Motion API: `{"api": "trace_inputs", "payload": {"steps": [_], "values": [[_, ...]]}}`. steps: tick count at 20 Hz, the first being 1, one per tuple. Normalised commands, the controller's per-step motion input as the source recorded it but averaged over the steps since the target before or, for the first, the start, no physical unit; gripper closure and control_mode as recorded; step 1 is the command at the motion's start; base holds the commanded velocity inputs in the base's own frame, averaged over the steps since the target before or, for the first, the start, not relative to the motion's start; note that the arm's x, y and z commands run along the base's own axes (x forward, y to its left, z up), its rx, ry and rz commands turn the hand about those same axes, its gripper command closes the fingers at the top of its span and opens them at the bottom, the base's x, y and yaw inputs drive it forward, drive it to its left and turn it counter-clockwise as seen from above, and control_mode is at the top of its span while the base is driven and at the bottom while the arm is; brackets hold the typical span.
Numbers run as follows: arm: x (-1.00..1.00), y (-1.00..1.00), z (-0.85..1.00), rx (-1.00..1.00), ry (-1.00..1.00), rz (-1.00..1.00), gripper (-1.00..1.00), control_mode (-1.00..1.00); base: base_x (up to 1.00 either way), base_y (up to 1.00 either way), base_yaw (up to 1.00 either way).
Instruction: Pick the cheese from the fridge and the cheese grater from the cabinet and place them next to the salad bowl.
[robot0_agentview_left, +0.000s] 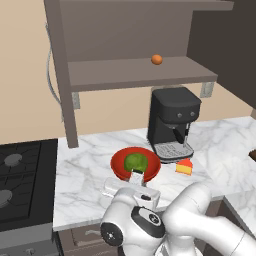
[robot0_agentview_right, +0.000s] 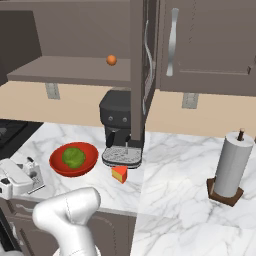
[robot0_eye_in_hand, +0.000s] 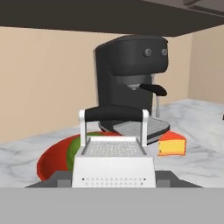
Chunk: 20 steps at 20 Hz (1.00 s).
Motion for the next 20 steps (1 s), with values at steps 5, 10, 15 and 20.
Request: {"api": "trace_inputs", "payload": {"steps": [5, 10, 15, 20], "values": [[0.19, 0.0, -0.24, -0.01, -0.02, 0.0, 1.0, -1.0, 0.0, 0.0, 0.0], [0.2, 0.0, -0.26, -0.02, -0.04, 0.0, 1.0, -1.0, 0.0, 0.0, 0.0], [0.22, 0.0, -0.3, 0.0, -0.04, 0.0, 1.0, -1.0, 0.0, 0.0, 0.0], [0.24, 0.0, -0.26, 0.0, -0.02, 0.0, 1.0, -1.0, 0.0, 0.0, 0.0]]}}
